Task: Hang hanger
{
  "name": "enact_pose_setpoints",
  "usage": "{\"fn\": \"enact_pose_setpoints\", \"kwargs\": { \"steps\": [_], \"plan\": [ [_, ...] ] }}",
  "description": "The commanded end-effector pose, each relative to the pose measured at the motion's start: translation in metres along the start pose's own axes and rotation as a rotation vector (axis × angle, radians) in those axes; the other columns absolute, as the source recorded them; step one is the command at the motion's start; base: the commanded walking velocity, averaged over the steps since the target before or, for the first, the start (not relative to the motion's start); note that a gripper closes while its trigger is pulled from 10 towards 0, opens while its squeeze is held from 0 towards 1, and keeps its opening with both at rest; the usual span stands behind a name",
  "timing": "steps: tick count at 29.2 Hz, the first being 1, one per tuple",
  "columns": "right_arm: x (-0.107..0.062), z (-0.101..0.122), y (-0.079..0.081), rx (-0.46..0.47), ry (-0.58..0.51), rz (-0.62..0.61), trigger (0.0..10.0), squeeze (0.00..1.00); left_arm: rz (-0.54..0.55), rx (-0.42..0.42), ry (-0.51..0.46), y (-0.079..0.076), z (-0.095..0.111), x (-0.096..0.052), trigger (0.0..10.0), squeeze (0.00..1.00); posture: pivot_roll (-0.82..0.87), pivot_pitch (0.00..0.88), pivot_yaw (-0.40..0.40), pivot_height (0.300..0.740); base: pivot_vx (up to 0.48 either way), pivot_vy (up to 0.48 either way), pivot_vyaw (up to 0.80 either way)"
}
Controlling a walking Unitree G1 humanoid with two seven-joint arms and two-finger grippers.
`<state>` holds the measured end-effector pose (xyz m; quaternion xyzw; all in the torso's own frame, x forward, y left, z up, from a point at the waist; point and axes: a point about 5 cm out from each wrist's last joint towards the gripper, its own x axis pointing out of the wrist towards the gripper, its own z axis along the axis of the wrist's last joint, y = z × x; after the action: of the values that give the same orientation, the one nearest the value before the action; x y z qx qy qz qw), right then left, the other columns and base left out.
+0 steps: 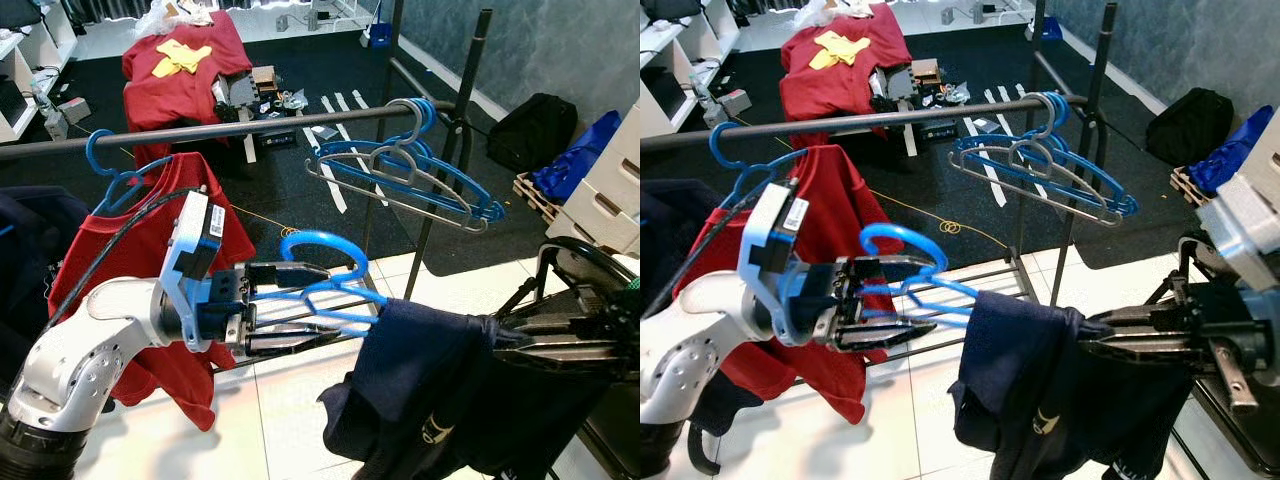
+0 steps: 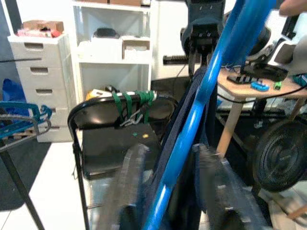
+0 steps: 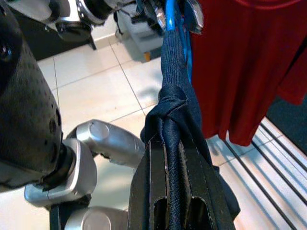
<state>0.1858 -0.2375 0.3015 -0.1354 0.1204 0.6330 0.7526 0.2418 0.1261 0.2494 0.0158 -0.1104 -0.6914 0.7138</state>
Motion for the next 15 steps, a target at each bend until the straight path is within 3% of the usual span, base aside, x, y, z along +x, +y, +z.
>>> {"fn": "enact_pose_setpoints", "kwargs": {
  "steps": [1,15],
  "plan": [
    [-0.001,0.001,0.001,-0.017,0.009,0.01,10.0,0.0,-0.022,0.008,0.024,-0.002,0.001,-0.001,0.0,0.0,-0.07,0.115,0.048,0.74,0.0,0.0,0.0],
    [-0.004,0.003,-0.003,-0.029,0.019,-0.005,10.0,0.0,-0.07,0.014,0.103,-0.01,-0.009,0.005,0.0,0.0,-0.07,0.116,0.044,0.74,0.0,0.0,0.0]
  ]
}}
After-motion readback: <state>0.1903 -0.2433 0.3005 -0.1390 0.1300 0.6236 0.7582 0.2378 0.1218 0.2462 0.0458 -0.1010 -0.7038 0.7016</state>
